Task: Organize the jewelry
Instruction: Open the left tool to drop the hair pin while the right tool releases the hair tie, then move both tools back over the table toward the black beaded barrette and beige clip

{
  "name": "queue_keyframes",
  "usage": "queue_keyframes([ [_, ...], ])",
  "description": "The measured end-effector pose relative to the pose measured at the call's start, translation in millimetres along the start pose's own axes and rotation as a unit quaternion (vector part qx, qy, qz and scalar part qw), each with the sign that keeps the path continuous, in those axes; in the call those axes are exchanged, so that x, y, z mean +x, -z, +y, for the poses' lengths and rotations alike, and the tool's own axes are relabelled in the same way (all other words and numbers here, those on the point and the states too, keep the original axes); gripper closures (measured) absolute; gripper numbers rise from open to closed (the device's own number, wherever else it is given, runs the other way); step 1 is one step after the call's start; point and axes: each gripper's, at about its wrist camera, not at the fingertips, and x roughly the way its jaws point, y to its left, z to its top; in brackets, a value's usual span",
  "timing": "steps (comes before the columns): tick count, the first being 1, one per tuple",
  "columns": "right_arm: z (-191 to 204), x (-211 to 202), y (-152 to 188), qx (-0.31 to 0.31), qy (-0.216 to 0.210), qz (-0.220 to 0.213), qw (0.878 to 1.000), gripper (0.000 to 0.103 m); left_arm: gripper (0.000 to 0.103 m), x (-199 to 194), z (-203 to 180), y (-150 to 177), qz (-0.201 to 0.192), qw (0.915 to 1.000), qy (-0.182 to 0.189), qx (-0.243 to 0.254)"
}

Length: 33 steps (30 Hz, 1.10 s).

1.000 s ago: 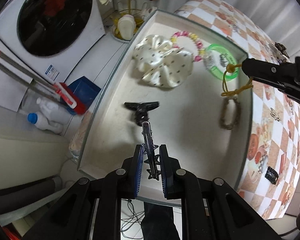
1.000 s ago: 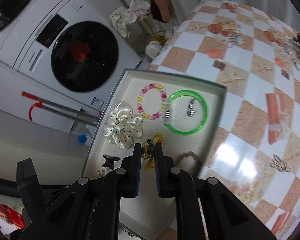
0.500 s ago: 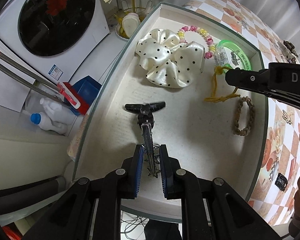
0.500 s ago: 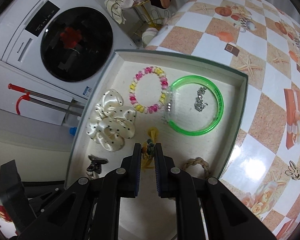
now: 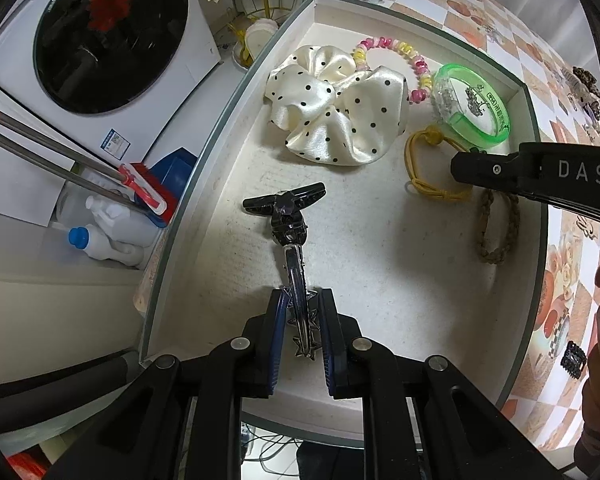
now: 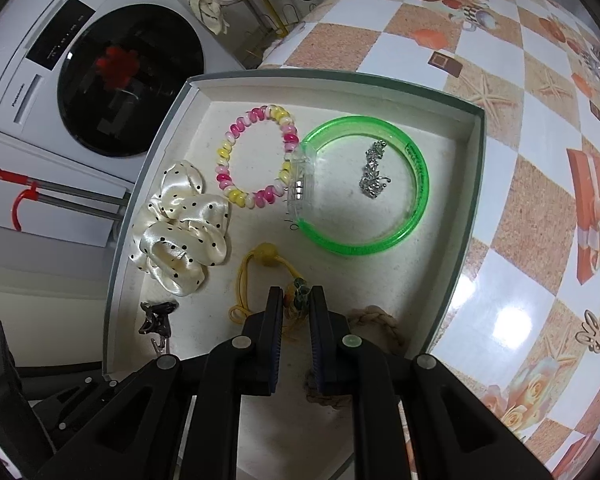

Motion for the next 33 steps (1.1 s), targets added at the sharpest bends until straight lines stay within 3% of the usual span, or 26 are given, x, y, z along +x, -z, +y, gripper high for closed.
queue_keyframes([
  [3,0,-1,-1,-0.002,-0.001,0.003,1.000,0.086,0.081,-1,-1,-2,0.002,1.0000,-0.004,0.003],
  [6,0,-4,-5,0.002,0.001,0.000,1.000,0.052,0.081,-6,-5,-3,0.003,1.0000,-0.005,0.005],
  [19,-4,-41,-2,0.021,-0.033,-0.038,0.998,0.045,0.081,-21,-18,-8,-0.003,0.9994,-0.015,0.031],
  [21,-7,-48,-1,0.025,-0.035,-0.045,0.998,0.040,0.079,-23,-20,-8,-0.004,0.9992,-0.015,0.038],
  [24,-19,-61,5,0.033,-0.035,-0.058,0.997,0.032,0.000,-30,-24,-10,-0.014,0.9990,-0.019,0.038],
  [25,-24,-66,8,0.037,-0.033,-0.062,0.997,0.032,0.000,-37,-26,-10,-0.033,0.9985,-0.023,0.038],
  [31,-50,-84,22,0.063,-0.014,-0.071,0.995,0.030,0.000,-46,-39,-16,-0.037,0.9971,-0.020,0.063],
  [33,-62,-92,32,0.071,-0.005,-0.072,0.995,0.021,0.000,-45,-39,-17,-0.038,0.9969,-0.019,0.066],
])
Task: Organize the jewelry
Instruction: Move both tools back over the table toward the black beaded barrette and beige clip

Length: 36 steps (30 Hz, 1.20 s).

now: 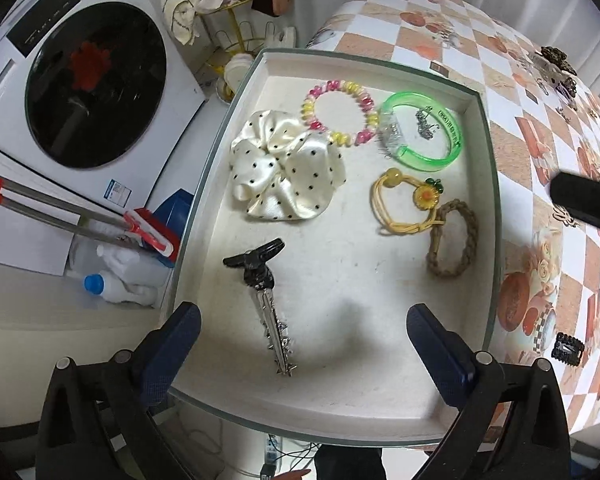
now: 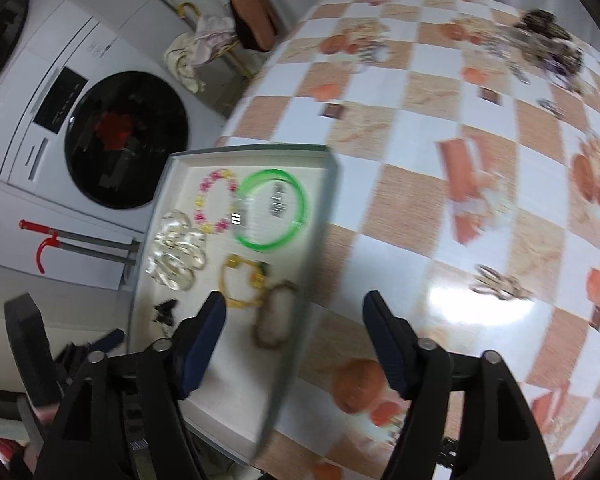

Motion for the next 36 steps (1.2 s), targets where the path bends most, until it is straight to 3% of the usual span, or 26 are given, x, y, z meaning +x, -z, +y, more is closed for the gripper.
queue_keyframes([
  [11,-67,-30,53,0.012,0.075,0.019,0.997,0.021,0.000,-3,-36,-7,-0.012,0.9975,0.025,0.064],
  [23,-103,-30,114,-0.020,0.123,0.060,0.990,0.021,0.000,-11,-105,-22,-0.037,0.9853,0.068,0.152],
  [33,-110,-22,126,-0.101,0.126,0.072,0.984,0.021,0.000,-9,-181,-32,-0.043,0.9657,0.105,0.234],
  [36,-108,-20,129,-0.130,0.125,0.076,0.981,0.026,0.000,-5,-199,-36,-0.044,0.9598,0.111,0.254],
])
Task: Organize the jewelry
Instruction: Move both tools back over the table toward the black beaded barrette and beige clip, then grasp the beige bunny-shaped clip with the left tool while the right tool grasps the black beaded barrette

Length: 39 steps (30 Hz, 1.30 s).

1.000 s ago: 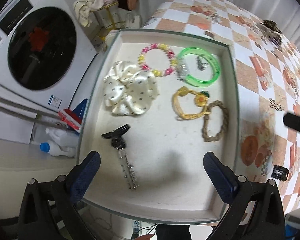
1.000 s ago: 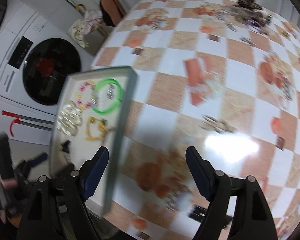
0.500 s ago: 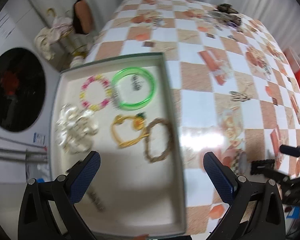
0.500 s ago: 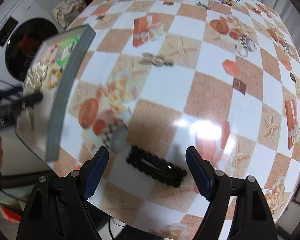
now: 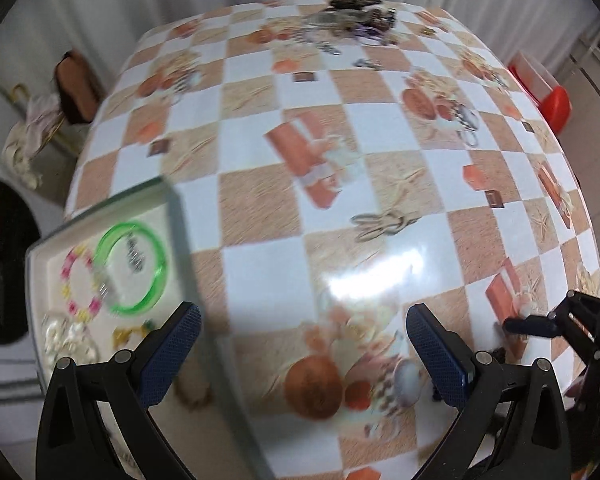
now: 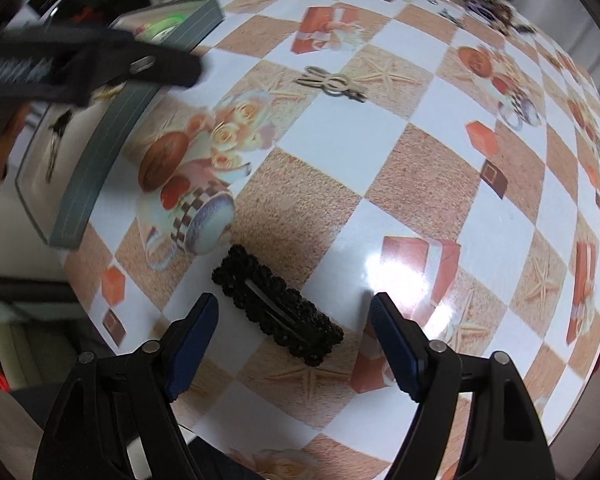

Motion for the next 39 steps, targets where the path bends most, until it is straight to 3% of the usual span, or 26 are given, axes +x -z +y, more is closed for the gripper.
queue_keyframes([
  [4,-2,4,2,-0.031,0.012,0.004,0.999,0.039,0.000,12,-16,-12,0.000,0.9996,0.005,0.027],
  [6,-3,4,3,-0.038,0.022,-0.001,0.999,0.048,0.008,19,-24,-18,0.004,0.9992,0.004,0.040],
  [12,-21,0,5,0.003,0.037,-0.014,0.999,0.049,0.008,34,-40,-31,0.011,0.9982,0.003,0.059],
  [20,-67,-10,8,0.119,0.028,-0.024,0.992,0.049,0.008,58,-67,-47,0.005,0.9938,0.010,0.111],
  [26,-75,-14,11,0.141,0.020,-0.028,0.989,0.049,0.008,70,-71,-50,0.008,0.9904,0.031,0.135],
  [32,-75,-11,13,0.153,0.017,-0.032,0.988,0.049,0.024,66,-70,-49,0.005,0.9899,0.048,0.134],
  [39,-71,-9,11,0.163,0.023,-0.031,0.986,0.049,0.071,56,-73,-44,0.003,0.9909,0.048,0.126],
])
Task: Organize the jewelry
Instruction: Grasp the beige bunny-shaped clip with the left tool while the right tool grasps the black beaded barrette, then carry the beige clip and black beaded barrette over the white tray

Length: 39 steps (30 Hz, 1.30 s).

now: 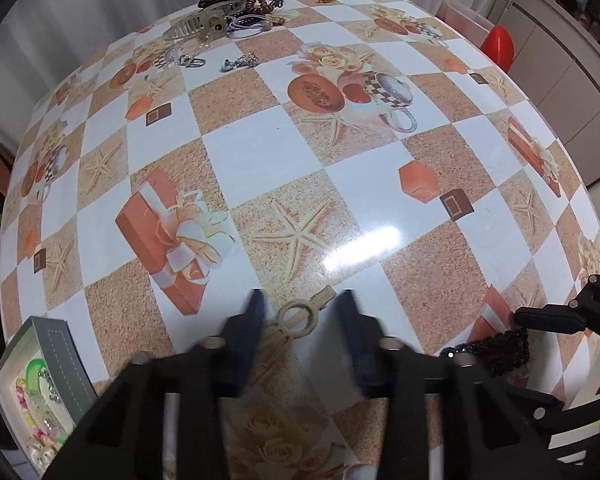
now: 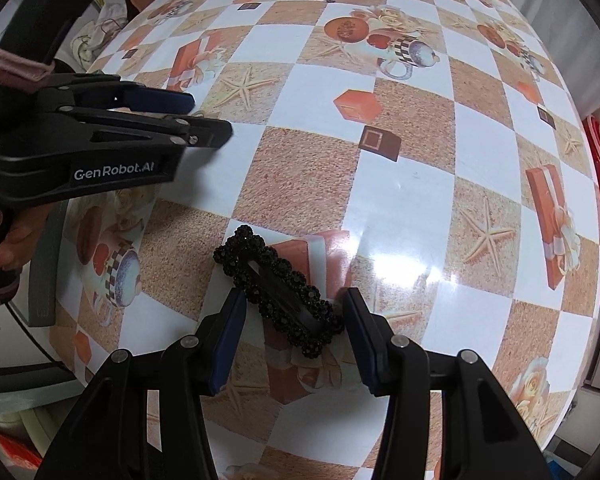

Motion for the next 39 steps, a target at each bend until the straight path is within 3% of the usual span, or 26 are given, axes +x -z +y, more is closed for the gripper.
queue_keyframes([
  [2,1,0,-1,0.004,0.002,0.000,1.000,0.049,0.075,-1,3,1,0.003,0.9998,-0.001,-0.020],
  [7,-2,1,-3,0.026,-0.002,-0.002,1.000,0.050,0.076,-4,19,9,0.013,0.9958,0.018,-0.089],
  [13,-14,-1,-6,0.070,-0.021,-0.001,0.997,0.050,0.076,-15,26,28,0.015,0.9907,0.021,-0.133],
  [26,-12,0,-9,0.101,-0.035,0.005,0.994,0.050,0.079,-22,28,55,0.027,0.9856,0.019,-0.166],
  [39,-3,-8,-14,0.114,-0.046,0.005,0.992,0.050,0.079,-51,37,64,0.011,0.9809,0.027,-0.193],
])
